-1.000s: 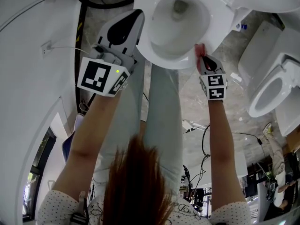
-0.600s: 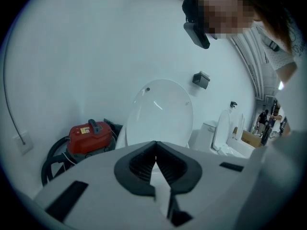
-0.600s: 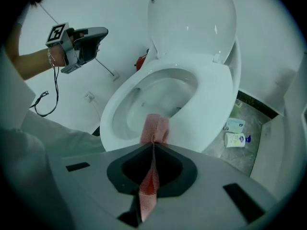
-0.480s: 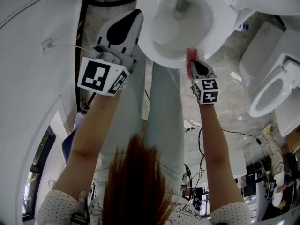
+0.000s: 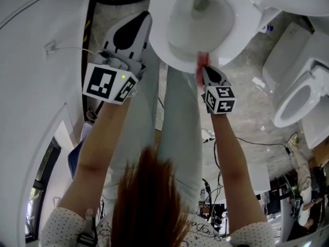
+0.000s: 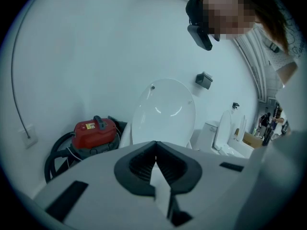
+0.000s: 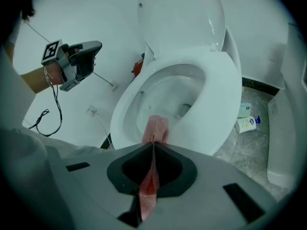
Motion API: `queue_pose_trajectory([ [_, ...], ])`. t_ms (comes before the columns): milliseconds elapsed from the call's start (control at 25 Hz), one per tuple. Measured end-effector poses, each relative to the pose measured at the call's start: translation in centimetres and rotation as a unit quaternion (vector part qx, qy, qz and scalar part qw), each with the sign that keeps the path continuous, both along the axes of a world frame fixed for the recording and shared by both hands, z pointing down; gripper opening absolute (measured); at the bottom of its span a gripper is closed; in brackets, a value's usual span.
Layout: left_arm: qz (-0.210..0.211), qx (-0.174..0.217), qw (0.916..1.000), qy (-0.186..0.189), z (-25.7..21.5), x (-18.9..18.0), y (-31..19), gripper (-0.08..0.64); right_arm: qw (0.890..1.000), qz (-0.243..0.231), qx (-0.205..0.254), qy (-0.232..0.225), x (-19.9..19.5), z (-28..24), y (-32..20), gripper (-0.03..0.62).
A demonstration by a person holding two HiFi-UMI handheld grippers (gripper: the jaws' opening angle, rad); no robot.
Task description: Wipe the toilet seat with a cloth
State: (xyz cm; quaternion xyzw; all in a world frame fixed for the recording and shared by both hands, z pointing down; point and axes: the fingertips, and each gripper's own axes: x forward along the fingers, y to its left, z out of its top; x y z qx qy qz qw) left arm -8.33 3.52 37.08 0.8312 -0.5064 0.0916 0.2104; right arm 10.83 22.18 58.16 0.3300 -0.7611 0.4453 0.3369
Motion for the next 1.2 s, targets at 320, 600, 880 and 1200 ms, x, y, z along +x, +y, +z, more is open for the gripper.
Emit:
queue_pose_trajectory([
  [320,-0.003,-0.006,0.9999,-0.010,0.6,-1.0,0.9,0.003,0.999,0.034,-0.015,-0.027,-2.8,0.1,0.7,0.021],
  [600,0.002,-0.011,0.9999,-0.010,0.9,-1.0,0.8,0.003,0.996,0.070,-0.033,-0.054,-7.2,0.4,0.4,0.021],
  [880,0.012,-0.011,0.9998,-0.010,1.0,-1.5,0.6,0.005,0.994,0.089,-0.036,-0.047,-8.6,0.7,0.1,0.021],
  [1200,0.026,-0.015,0.9995,-0.007,1.5,-2.2,-0.5,0.003,0.994,0.097,-0.029,-0.047,-10.9,0.3,0.0,0.021],
])
